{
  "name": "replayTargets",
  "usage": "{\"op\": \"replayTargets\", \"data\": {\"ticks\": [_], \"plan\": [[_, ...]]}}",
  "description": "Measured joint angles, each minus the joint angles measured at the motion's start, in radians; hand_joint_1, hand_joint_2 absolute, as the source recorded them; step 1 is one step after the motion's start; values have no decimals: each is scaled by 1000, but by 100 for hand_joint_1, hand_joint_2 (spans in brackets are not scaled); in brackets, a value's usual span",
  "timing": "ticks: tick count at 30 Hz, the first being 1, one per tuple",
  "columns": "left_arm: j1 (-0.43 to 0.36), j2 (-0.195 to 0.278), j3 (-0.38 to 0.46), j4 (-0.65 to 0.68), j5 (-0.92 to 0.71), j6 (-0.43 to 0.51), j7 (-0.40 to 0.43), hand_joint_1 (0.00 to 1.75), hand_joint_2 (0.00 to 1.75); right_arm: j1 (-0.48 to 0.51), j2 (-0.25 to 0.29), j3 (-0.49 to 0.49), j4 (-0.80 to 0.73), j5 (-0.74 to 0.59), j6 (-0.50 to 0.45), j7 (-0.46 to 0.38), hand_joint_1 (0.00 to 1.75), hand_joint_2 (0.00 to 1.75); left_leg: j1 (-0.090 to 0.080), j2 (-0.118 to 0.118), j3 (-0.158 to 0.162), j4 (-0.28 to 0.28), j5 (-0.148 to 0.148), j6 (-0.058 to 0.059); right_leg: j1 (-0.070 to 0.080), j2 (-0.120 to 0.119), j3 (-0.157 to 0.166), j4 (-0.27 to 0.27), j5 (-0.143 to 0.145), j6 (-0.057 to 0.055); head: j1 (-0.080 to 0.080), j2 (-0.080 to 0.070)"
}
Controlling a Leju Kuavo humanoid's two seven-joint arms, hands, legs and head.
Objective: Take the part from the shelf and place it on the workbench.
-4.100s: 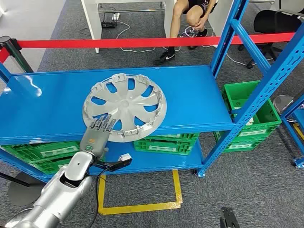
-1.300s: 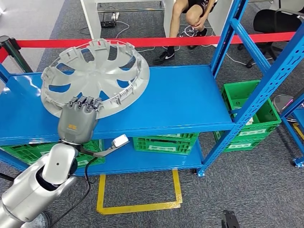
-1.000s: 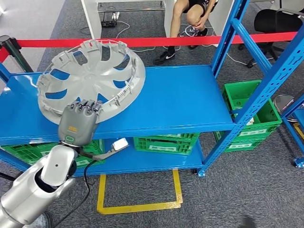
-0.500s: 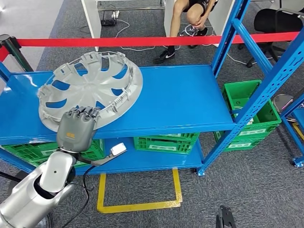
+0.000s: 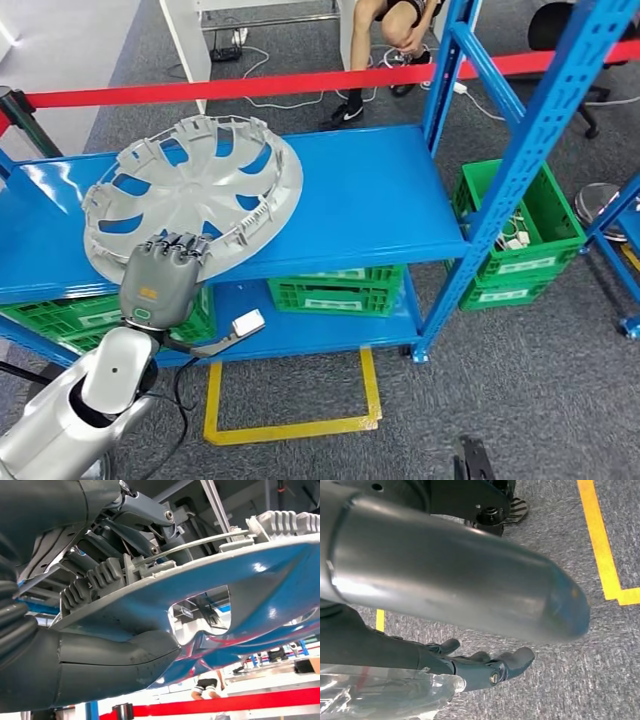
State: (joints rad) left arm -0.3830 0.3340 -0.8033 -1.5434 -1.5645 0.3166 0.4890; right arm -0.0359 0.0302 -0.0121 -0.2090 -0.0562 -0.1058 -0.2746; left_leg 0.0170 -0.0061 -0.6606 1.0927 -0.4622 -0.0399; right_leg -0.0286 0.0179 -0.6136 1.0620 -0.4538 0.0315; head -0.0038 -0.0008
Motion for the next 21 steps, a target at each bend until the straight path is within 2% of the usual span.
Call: {"op": "replayTargets", "data": {"ticks": [2,3,4,5,8,9,10,12,13,14,15,17,18,19,20,21], "plan": [[3,2,1,-2,0,0,0,175,175,0,0,2,0,2,0,0,0,0,-1,0,-45,136,-85,-2,3,-1,-18,0,13,-11,0,0],[4,2,1,-2,0,0,0,175,175,0,0,4,0,2,0,0,0,0,-1,0,-58,189,-111,-1,5,-3,-27,0,20,-13,-1,0],[6,3,1,-2,0,0,0,175,175,1,0,5,0,3,0,0,0,0,-2,0,-55,208,-118,2,7,-4,-35,0,27,-13,-1,0],[8,4,2,-2,0,0,-3,175,175,0,0,6,0,3,0,0,0,0,-3,0,-32,188,-108,7,8,-5,-44,0,34,-12,0,0],[22,4,22,-5,0,-1,-30,175,175,-2,0,7,0,5,-1,0,0,0,-13,1,100,-11,-51,26,11,-5,-63,0,55,-4,0,0],[29,4,34,-7,0,0,-42,175,175,-2,0,7,0,6,-2,0,0,0,-17,1,127,-59,-43,28,12,-5,-68,-1,63,1,0,0],[36,4,47,-9,0,2,-51,175,175,-1,0,7,0,7,-2,0,0,0,-20,1,137,-83,-41,28,11,-5,-71,-3,71,7,0,0],[51,4,67,-9,0,4,-62,175,175,1,0,7,1,7,-2,0,0,0,-22,1,128,-89,-25,31,9,-6,-76,-15,90,20,1,0],[57,4,74,-9,0,4,-65,175,175,3,0,7,2,8,-2,0,0,0,-21,2,121,-93,-14,36,7,-6,-80,-16,87,25,1,0],[61,4,80,-10,0,4,-66,175,175,4,0,7,2,8,-2,0,0,0,-19,4,113,-96,-2,43,7,-7,-88,-4,67,30,2,0],[64,3,85,-10,0,3,-67,175,175,5,0,7,3,8,-2,0,0,0,-17,5,103,-99,10,49,8,-8,-101,29,29,33,3,0],[73,1,95,-10,0,3,-69,175,175,5,0,7,3,8,-1,0,0,0,-19,6,79,-99,30,57,8,-10,-129,148,-68,36,5,0],[78,-1,99,-10,0,2,-72,175,175,4,0,7,3,8,-1,0,0,0,-21,6,67,-98,41,58,9,-10,-137,207,-99,38,6,0],[83,-2,103,-10,0,2,-75,175,175,3,0,7,3,8,-1,0,0,0,-22,6,54,-97,51,59,10,-10,-133,244,-108,38,6,0],[88,-3,107,-10,0,2,-79,175,175,3,0,7,3,8,-1,1,0,0,-23,6,41,-97,61,58,12,-10,-114,246,-96,37,6,0],[92,-4,112,-10,0,2,-83,175,175,3,0,7,3,9,-1,2,0,0,-24,6,29,-97,71,57,13,-10,-75,211,-72,35,6,0]]}}
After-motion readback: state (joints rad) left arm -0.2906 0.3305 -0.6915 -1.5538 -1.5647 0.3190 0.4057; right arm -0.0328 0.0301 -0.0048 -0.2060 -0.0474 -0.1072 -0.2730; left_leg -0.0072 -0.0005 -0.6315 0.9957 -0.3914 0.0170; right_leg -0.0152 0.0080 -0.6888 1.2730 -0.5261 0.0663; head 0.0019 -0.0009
